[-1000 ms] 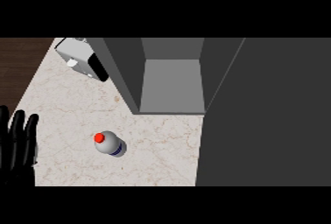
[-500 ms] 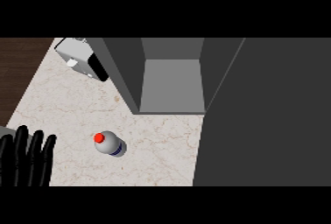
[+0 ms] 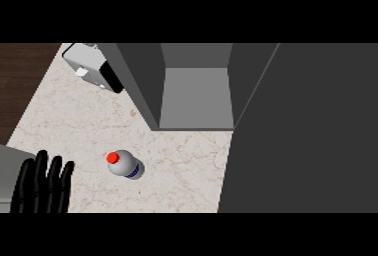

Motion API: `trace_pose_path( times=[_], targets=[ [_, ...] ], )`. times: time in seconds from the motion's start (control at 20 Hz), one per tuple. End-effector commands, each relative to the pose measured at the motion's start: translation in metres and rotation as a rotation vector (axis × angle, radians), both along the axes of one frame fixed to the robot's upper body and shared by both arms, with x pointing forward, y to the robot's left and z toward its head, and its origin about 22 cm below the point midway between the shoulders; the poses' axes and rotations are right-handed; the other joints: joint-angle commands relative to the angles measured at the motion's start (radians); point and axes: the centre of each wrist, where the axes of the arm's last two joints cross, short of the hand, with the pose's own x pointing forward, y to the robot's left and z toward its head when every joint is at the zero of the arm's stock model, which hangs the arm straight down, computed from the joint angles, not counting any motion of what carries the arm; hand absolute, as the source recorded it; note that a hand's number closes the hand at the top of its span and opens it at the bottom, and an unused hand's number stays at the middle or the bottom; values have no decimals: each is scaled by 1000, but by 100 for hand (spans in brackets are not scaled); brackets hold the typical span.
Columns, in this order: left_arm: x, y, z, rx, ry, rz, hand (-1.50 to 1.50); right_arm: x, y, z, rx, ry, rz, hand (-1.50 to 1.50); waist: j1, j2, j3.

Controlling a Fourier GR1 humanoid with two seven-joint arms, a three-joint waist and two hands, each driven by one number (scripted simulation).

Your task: Pick up the bottled water, place it into the cabinet and close the cabinet

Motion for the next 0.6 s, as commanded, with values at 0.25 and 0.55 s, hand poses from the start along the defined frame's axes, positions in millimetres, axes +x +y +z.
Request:
trace_pose_path(
  times=[0.25, 0.55],
  targets=[
    [24, 0, -24, 86, 30, 55, -150, 1, 7, 16, -40, -33, -21, -150, -2, 3, -1],
    [29, 8, -48, 60, 69, 84, -150, -9, 13, 16, -22, -41, -25, -150, -4, 1, -1]
  ],
)
